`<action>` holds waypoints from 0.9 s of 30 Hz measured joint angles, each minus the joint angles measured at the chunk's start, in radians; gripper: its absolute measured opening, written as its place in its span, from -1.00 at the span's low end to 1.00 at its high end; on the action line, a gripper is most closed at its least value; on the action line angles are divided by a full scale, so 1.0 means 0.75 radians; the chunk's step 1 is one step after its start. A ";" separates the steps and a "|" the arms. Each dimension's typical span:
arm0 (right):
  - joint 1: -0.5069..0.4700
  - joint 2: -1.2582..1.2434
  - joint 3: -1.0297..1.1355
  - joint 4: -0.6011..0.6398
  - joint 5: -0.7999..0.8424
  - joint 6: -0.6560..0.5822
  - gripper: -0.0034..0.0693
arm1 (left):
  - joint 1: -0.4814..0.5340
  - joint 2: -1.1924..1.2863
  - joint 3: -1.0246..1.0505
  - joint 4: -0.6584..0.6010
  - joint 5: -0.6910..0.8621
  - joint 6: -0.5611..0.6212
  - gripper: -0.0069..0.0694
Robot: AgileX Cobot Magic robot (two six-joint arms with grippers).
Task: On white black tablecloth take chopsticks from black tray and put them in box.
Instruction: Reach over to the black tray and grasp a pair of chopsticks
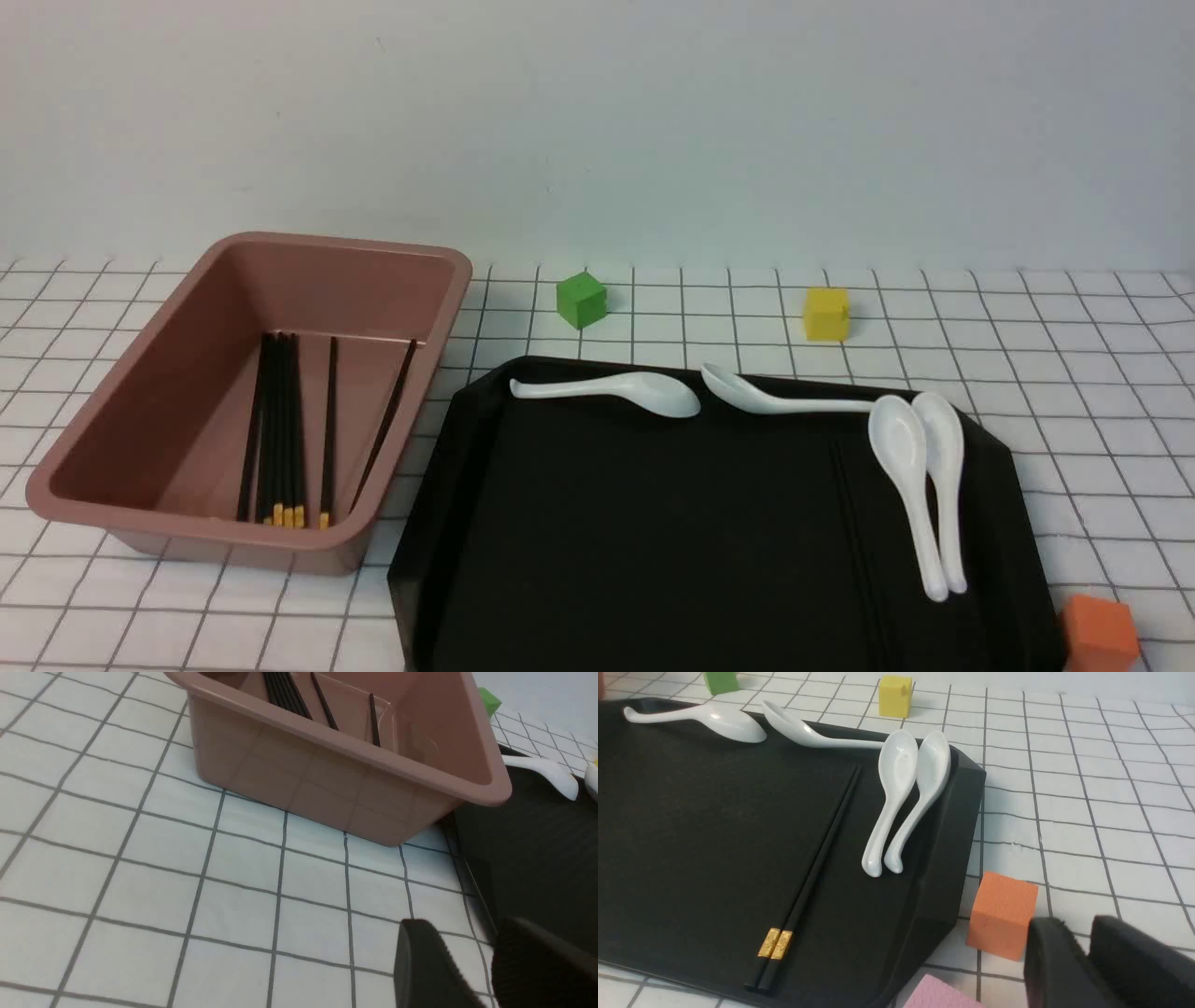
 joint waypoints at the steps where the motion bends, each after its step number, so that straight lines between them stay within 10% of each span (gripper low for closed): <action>1: 0.000 0.000 0.000 0.000 0.000 0.000 -0.50 | 0.000 0.000 0.000 0.000 0.000 0.000 -0.19; 27: 0.000 0.000 0.000 0.000 0.000 0.000 -0.43 | 0.000 0.000 0.000 0.000 0.000 0.000 -0.19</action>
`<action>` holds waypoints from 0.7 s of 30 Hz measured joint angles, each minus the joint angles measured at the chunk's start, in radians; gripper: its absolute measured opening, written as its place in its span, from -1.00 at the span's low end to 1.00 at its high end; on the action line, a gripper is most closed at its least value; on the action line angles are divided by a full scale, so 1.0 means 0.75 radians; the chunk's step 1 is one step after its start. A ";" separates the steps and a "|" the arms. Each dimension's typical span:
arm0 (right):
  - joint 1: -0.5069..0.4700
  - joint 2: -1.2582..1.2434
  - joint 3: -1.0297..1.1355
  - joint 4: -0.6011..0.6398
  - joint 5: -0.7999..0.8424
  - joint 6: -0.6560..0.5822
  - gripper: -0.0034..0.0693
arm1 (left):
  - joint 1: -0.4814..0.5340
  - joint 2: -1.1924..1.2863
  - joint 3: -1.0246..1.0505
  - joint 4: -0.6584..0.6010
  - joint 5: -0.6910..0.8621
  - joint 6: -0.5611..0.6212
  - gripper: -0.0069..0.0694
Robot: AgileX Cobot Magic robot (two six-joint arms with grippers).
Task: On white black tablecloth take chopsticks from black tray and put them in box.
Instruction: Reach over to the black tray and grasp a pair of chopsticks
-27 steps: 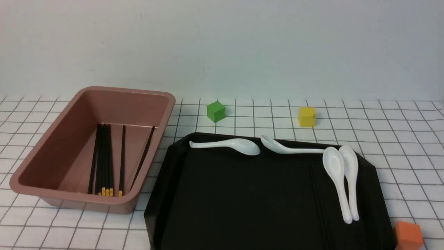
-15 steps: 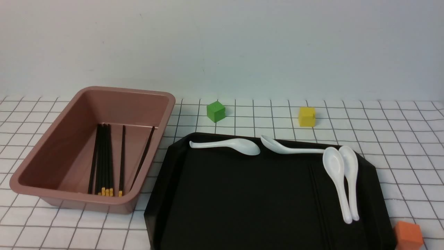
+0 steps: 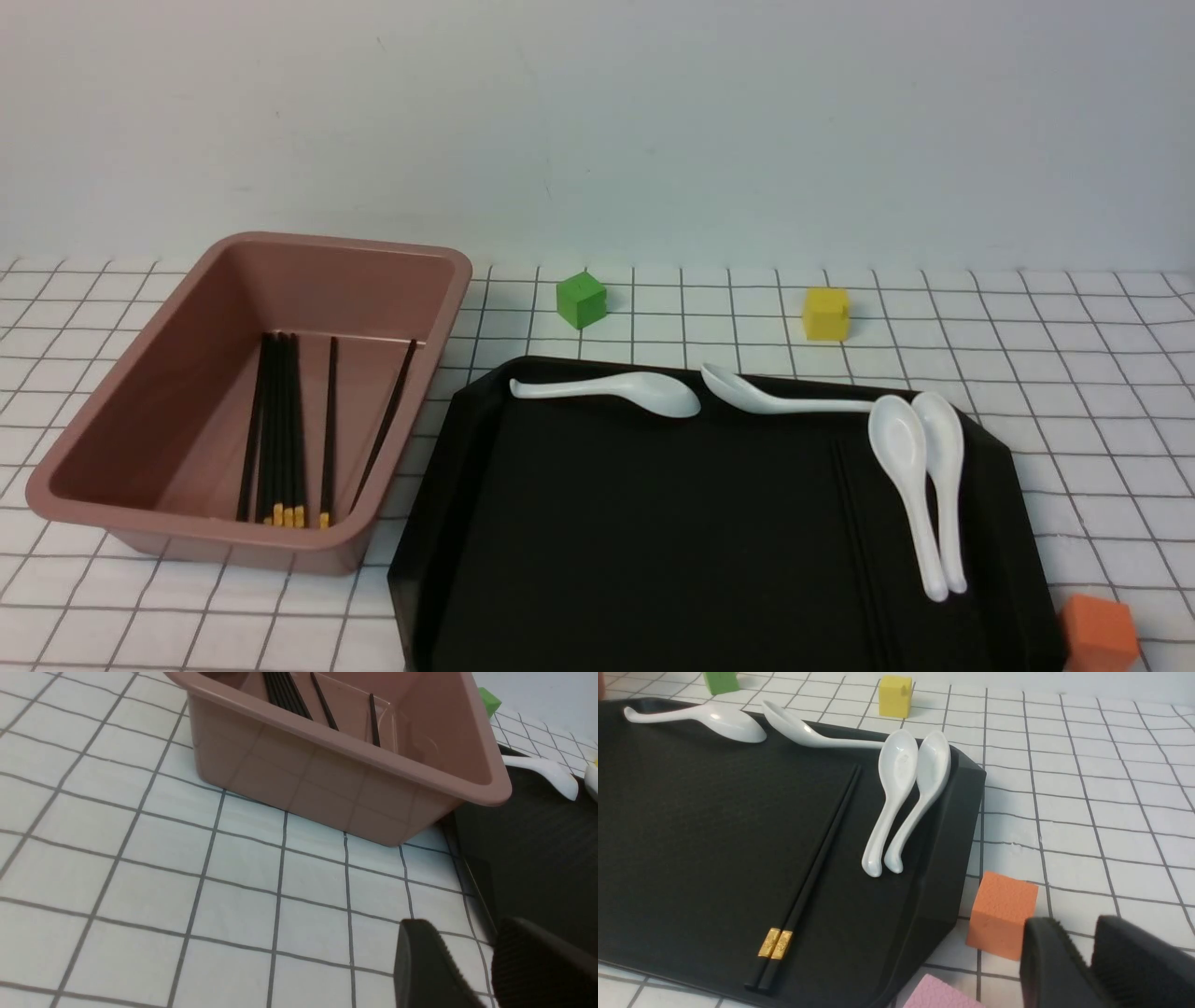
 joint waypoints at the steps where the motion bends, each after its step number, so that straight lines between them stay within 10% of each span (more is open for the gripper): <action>1: 0.000 0.000 0.000 0.000 0.000 0.000 -0.43 | 0.000 0.000 0.000 0.000 0.000 0.000 -0.19; 21: 0.000 0.000 0.002 0.025 -0.036 0.022 -0.36 | 0.000 0.000 0.000 0.000 0.000 0.000 -0.19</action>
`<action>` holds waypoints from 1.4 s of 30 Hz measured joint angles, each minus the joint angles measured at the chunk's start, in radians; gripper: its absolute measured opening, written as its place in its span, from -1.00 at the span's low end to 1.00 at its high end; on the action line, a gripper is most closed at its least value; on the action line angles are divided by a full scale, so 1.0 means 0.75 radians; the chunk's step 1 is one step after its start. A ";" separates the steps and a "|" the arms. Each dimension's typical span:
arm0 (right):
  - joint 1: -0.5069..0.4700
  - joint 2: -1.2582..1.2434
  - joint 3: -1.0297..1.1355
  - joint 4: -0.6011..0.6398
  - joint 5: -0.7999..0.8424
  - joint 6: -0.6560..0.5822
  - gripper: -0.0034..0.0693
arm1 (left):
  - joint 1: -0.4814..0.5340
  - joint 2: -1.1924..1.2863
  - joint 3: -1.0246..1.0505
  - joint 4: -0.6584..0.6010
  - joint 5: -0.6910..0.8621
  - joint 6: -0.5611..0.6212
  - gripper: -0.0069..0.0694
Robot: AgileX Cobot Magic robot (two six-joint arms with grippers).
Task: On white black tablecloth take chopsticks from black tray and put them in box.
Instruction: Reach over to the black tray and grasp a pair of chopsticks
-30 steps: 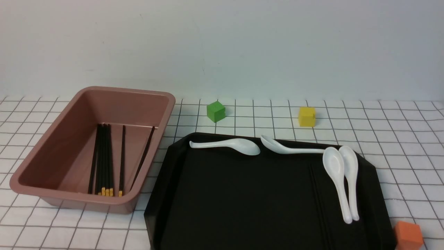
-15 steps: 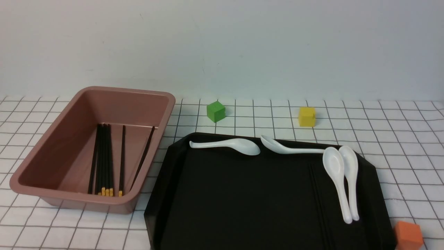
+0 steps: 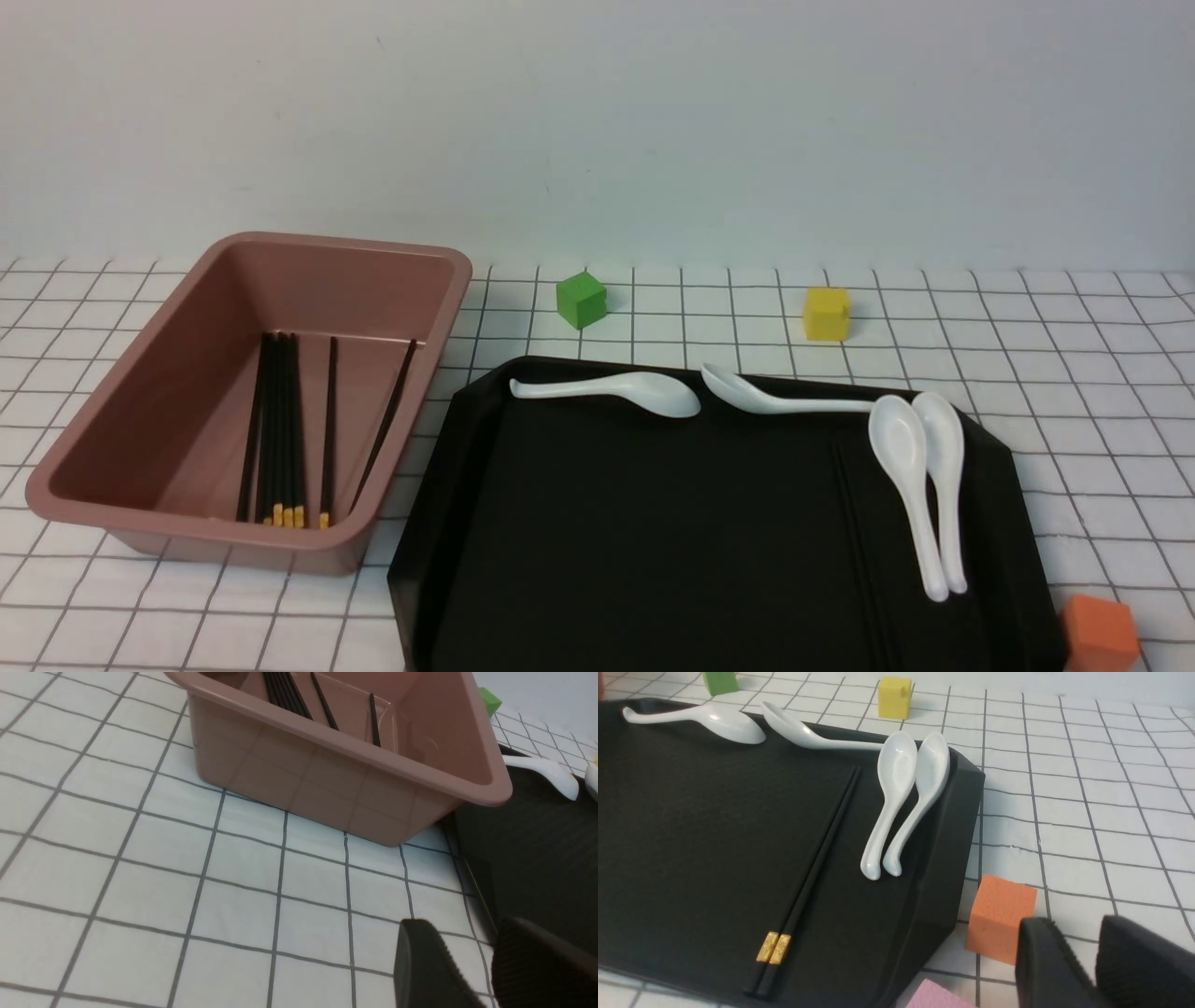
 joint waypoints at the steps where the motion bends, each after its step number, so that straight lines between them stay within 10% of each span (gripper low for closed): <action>1: 0.000 0.000 0.004 0.020 -0.012 0.021 -0.36 | 0.000 0.000 0.000 0.000 0.000 0.000 -0.19; 7: 0.000 0.000 0.006 0.746 -0.183 0.483 -0.33 | 0.000 0.000 0.000 0.000 0.000 0.000 -0.19; 12: 0.000 0.000 0.006 1.004 -0.210 0.558 -0.32 | 0.000 0.000 0.000 0.000 0.000 0.000 -0.19; 18: 0.000 0.011 -0.121 1.024 -0.200 0.258 -0.37 | 0.000 0.000 0.000 0.000 0.000 0.000 -0.19; 24: 0.000 0.409 -0.575 0.952 0.106 -0.183 -0.91 | 0.000 0.000 0.000 0.000 0.000 0.000 -0.19; 32: 0.000 1.244 -0.858 0.758 0.801 -0.379 -0.91 | 0.000 0.000 0.000 0.000 0.000 0.000 -0.19; 42: 0.102 1.891 -0.926 0.824 0.799 -0.560 -0.90 | 0.000 0.000 0.000 0.000 0.000 0.000 -0.19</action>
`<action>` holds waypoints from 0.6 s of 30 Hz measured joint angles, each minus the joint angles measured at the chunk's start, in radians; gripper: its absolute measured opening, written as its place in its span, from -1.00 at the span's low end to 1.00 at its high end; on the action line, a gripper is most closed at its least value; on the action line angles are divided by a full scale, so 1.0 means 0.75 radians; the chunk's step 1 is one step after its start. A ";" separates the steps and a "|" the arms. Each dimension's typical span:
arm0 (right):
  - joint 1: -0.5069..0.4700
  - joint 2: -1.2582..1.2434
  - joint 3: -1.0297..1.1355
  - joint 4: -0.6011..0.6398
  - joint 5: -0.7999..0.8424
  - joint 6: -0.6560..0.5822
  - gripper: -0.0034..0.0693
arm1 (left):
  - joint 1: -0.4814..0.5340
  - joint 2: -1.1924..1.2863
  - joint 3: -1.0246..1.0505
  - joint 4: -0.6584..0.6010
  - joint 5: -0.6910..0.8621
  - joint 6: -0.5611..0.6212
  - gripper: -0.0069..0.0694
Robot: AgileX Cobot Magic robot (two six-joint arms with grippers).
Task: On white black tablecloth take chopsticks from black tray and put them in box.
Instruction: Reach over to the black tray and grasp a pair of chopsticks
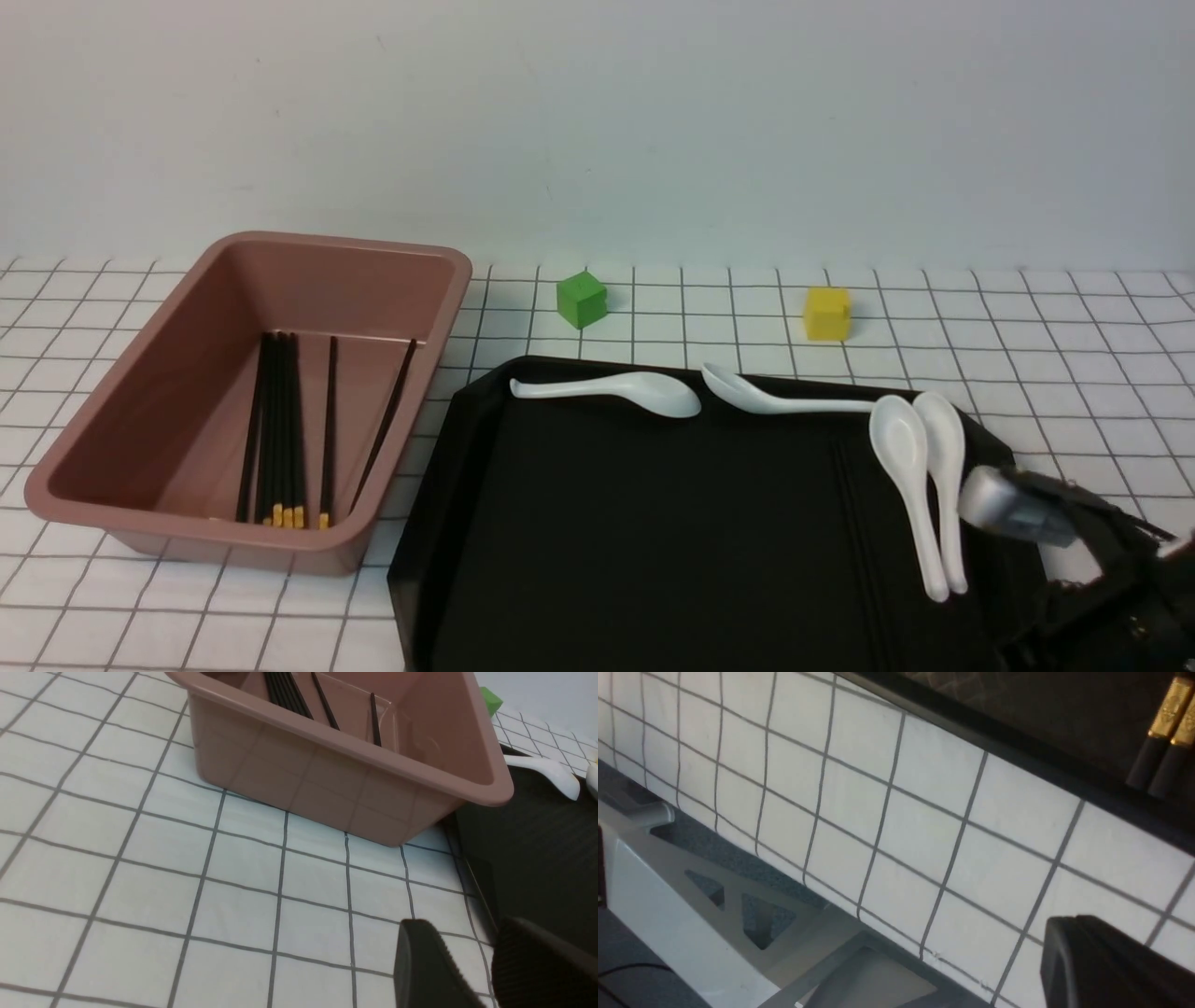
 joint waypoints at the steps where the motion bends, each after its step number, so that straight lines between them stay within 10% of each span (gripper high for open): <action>1: 0.046 0.009 -0.019 -0.042 -0.047 0.057 -0.89 | 0.000 0.000 0.000 0.000 0.000 0.000 -0.19; 11: 0.468 0.058 -0.163 -0.786 -0.302 1.037 -0.72 | 0.000 0.000 0.000 0.000 0.000 0.000 -0.19; 18: 0.486 0.206 -0.200 -0.890 -0.367 1.256 -0.24 | 0.000 0.000 0.000 0.000 0.000 0.000 -0.19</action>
